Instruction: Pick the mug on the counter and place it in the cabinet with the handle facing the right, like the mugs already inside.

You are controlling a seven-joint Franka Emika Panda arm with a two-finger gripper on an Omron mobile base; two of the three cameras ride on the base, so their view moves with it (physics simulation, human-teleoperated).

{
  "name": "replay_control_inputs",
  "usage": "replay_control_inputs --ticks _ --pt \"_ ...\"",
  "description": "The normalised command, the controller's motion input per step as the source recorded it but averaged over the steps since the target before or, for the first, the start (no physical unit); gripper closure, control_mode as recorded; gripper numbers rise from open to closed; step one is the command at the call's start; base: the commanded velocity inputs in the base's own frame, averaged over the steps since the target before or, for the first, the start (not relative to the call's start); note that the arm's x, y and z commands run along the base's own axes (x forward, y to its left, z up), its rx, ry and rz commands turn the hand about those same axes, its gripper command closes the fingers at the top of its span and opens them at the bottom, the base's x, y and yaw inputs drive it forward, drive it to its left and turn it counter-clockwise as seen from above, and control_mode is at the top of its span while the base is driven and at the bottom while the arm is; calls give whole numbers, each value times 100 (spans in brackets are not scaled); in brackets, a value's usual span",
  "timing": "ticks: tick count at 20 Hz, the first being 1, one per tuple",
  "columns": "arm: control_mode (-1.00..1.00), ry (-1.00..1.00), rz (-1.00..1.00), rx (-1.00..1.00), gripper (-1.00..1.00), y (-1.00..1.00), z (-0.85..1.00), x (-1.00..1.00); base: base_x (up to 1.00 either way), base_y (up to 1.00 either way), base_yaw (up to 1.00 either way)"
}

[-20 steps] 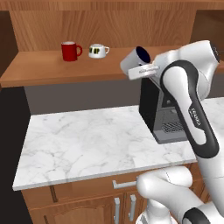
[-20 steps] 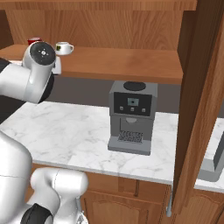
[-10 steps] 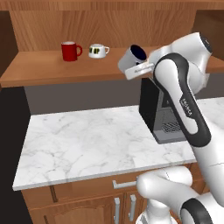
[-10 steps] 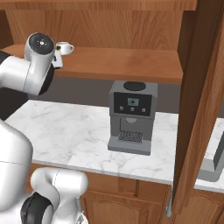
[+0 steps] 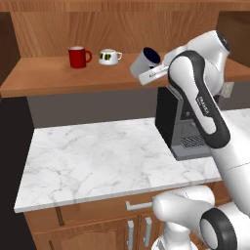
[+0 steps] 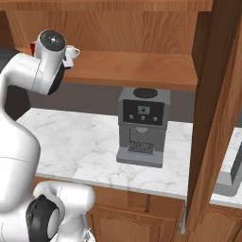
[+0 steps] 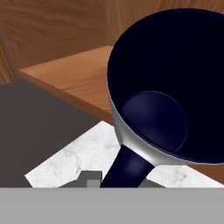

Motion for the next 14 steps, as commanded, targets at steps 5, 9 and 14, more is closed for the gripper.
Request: replay_control_inputs --ticks 5,9,14 --pt "-100 0 4 -1 100 -3 0 21 0 0 0" --pt "-100 0 5 -5 100 0 0 6 0 0 0" --pt "-100 0 4 -9 100 0 0 0 0 0 0"
